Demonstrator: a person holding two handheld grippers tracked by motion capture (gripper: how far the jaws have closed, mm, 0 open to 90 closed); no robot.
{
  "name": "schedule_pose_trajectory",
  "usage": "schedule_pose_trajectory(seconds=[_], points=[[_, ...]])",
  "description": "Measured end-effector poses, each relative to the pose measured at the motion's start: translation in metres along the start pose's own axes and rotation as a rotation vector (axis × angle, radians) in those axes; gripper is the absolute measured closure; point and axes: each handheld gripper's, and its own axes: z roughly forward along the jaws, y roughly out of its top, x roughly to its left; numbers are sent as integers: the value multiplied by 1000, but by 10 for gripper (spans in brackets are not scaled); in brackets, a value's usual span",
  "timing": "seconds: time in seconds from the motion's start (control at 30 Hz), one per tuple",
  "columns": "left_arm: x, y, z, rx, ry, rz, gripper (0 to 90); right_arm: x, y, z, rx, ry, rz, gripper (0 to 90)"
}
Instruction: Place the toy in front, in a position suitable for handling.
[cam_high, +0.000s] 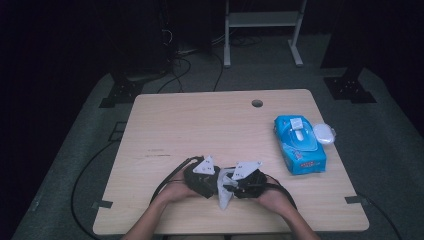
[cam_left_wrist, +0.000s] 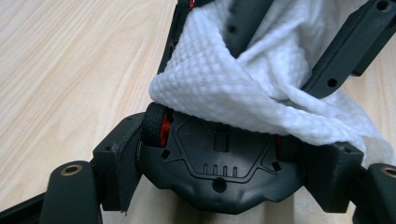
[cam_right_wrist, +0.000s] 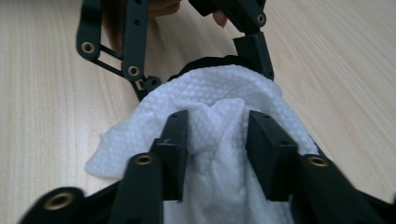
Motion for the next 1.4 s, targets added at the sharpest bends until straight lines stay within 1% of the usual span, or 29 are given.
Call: schedule_pose_trajectory(seconds=[0.07,0.1,0.13,0.17,0.2,0.3,0.37,0.43,0.5,0.53,0.57,0.67,0.7,0.73,0.8,0.83,0.87,1.0,1.03,1.1,1.13,1.17,1.2,1.27,1.33,1.4], points=[[0,-1,0,-5,3,-2,240,0,1,0,-1,25,0,800],[0,-1,0,-8,3,-4,240,0,1,0,1,34,9,824],[0,-1,0,-10,1,-8,240,-2,0,-1,3,42,25,834],[1,-1,-1,-10,-4,-11,240,-4,0,-3,6,41,40,838],[1,-2,-1,-13,-5,-15,239,-5,-1,-5,3,25,46,841],[1,-2,-2,-16,-8,-22,237,-12,-4,-17,-43,16,99,843],[1,-2,-2,-15,-7,-20,237,-15,-5,-26,-59,-1,115,844],[1,-2,-2,-14,-6,-21,236,-19,-7,-35,-59,-30,116,845],[1,-2,-2,-13,-5,-21,236,-24,-9,-44,-63,-61,133,845],[0,-2,-2,-13,-3,-22,236,-26,-10,-48,-60,-85,134,846],[1,-2,-2,-13,-2,-18,236,-29,-12,-52,-49,-130,134,845],[1,-2,-2,-16,-5,-22,236,-35,-17,-59,-11,-227,137,845],[1,-2,-2,-16,-6,-24,236,-37,-20,-59,18,-264,126,845],[1,-2,-2,-17,-7,-24,236,-37,-22,-57,47,-283,122,845],[1,-2,-2,-17,-8,-23,236,-37,-27,-51,67,-266,118,843],[2,-2,-2,-16,-9,-22,237,-35,-28,-48,80,-258,107,841],[2,-2,-2,-16,-10,-22,237,-33,-29,-45,83,-243,108,839],[1,-2,-2,-14,-10,-13,239,-30,-27,-34,77,-165,123,827],[1,-2,-2,-13,-11,-10,239,-30,-26,-32,65,-154,130,825],[1,-1,-2,-13,-13,-8,239,-31,-24,-28,47,-117,161,821],[1,-1,-2,-12,-16,-6,240,-31,-22,-26,38,-105,165,821],[0,-1,-1,-11,-14,-1,239,-30,-21,-23,28,-90,167,822],[0,-1,-1,-13,-19,-1,240,-29,-18,-21,24,-88,168,824],[-1,0,0,-8,-22,7,240,-27,-12,-14,15,-50,165,824],[-1,1,1,-9,-25,11,240,-21,-3,-6,14,-26,145,827],[-2,1,1,-4,-23,20,240,-15,7,4,10,10,125,831]])
